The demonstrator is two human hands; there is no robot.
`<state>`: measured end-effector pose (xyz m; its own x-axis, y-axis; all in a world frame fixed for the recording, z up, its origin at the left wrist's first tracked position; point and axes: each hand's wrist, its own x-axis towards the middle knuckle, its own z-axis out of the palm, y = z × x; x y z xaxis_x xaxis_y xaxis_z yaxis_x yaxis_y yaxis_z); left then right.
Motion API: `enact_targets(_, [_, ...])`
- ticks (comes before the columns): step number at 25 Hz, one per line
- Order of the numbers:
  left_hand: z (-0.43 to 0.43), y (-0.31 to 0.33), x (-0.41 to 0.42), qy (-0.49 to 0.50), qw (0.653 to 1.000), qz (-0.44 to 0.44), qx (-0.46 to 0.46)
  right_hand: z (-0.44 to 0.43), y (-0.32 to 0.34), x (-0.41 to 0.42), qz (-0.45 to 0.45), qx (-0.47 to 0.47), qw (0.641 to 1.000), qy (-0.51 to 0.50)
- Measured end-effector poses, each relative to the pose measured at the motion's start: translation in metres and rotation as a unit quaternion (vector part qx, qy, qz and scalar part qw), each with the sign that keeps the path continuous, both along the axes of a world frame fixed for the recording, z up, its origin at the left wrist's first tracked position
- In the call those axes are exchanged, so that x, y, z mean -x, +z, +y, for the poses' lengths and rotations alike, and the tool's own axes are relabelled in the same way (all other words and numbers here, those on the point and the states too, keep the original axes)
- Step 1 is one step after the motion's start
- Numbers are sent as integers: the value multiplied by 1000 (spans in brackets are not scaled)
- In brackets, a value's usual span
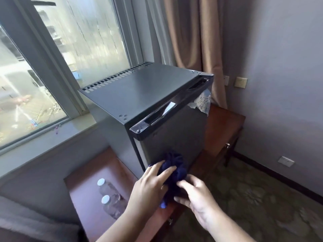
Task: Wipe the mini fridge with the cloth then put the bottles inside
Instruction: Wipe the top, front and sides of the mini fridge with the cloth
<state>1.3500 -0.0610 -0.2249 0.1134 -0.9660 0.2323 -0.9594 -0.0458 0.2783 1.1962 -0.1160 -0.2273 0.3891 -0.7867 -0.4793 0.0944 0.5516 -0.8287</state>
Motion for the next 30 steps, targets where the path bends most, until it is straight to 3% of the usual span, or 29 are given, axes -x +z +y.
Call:
enact_targets(3, [-2,-22,7,1,998,68,0,-11,-18,-6,36,-5,998,-41])
enact_targets(5, [-10,-9,5,-10,996,84,33,-23,-5,-9,42,50,996,-65])
enact_targets(8, [-29,57,-2,-40,989,77,119,-48,54,-17,19,219,971,-92])
enact_targets(12, [-52,159,-19,-79,969,40,232,-82,141,-28,-18,434,895,-106])
enact_targets(14, [-71,186,-36,-71,975,20,212,-95,158,-36,17,487,868,-94])
enact_targets(17, [-111,203,-65,-27,995,-4,94,-119,165,-49,173,557,811,-40])
enact_targets(20, [-145,202,-76,-16,998,31,55,-144,171,-52,271,575,771,27])
enact_targets(24, [-169,211,-65,24,995,93,32,-181,173,-32,360,612,703,37])
enact_targets(26, [-178,219,-45,27,986,165,21,-203,172,-15,330,589,732,93])
enact_targets(28, [-185,225,-13,12,976,215,25,-221,171,6,215,541,801,136])
enact_targets(30, [-197,223,26,5,966,255,51,-238,165,32,88,485,863,112])
